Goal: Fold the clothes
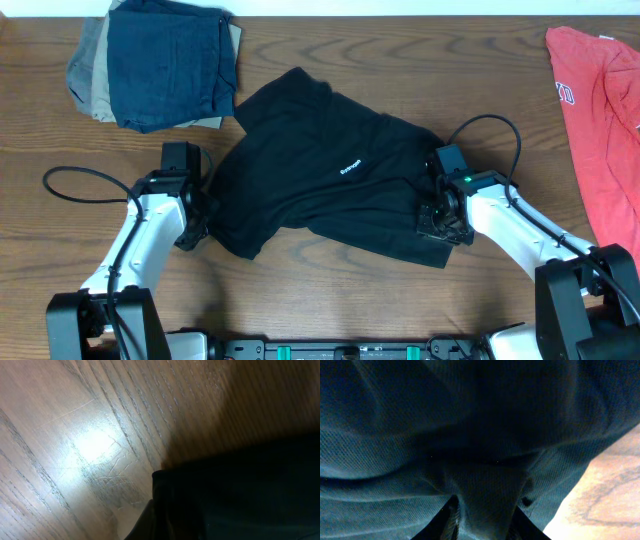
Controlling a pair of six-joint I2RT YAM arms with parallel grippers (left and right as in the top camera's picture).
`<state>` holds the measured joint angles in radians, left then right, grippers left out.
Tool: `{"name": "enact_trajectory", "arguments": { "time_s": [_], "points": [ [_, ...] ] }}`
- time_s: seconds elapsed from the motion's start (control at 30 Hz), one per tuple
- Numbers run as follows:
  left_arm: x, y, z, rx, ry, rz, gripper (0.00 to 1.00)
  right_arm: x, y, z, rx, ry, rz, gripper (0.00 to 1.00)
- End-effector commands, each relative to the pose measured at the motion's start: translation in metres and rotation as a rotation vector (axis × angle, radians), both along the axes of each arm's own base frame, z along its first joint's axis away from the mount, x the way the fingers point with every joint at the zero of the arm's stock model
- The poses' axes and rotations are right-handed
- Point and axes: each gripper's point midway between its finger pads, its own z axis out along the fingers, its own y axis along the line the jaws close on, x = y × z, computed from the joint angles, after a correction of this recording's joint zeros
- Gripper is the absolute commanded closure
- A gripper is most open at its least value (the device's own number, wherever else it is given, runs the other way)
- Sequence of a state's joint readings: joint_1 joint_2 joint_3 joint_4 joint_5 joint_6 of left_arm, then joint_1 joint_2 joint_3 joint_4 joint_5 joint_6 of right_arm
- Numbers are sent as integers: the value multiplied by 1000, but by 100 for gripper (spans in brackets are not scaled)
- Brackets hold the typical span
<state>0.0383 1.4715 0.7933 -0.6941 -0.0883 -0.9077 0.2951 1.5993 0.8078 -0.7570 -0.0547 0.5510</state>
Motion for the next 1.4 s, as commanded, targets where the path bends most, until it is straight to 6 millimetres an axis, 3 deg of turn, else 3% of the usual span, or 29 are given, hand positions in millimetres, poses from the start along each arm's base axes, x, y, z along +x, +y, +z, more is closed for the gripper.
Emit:
{"name": "enact_trajectory", "arguments": {
  "time_s": [0.0, 0.1, 0.23, 0.37, 0.53, 0.63, 0.77, 0.87, 1.03, 1.2, 1.3, 1.37],
  "points": [
    [-1, 1, 1, 7, -2, -16, 94, 2, 6, 6, 38, -1, -3, 72],
    [-1, 1, 1, 7, -2, -16, 94, -1, 7, 6, 42, 10, -2, 65],
    [-1, 1, 1, 7, -2, -16, 94, -1, 6, 6, 37, 10, 17, 67],
    [-1, 1, 1, 7, -2, -16, 94, -1, 6, 6, 38, 9, 16, 76],
    [-1, 1, 1, 7, -1, -16, 94, -1, 6, 6, 38, 10, 15, 99],
    [-2, 0, 1, 4, 3, -31, 94, 0, 6, 9, 40, 4, 11, 99],
    [4, -10, 9, -43, -29, -111, 94, 9, 3, 30, 47, -21, -17, 99],
    [11, -16, 29, -59, -97, -194, 94, 21, -3, 63, 59, -70, -44, 99],
    [11, -20, 99, -31, -267, -277, 94, 37, -19, 134, 81, -212, -53, 99],
    [-2, -27, 215, 47, -541, -392, 94, 40, -36, 211, 98, -392, -90, 99],
    [-24, -30, 298, 100, -740, -429, 94, 33, -47, 265, 104, -512, -115, 99],
    [-41, -30, 340, 125, -842, -430, 94, 25, -52, 297, 105, -584, -119, 99]
  ]
}}
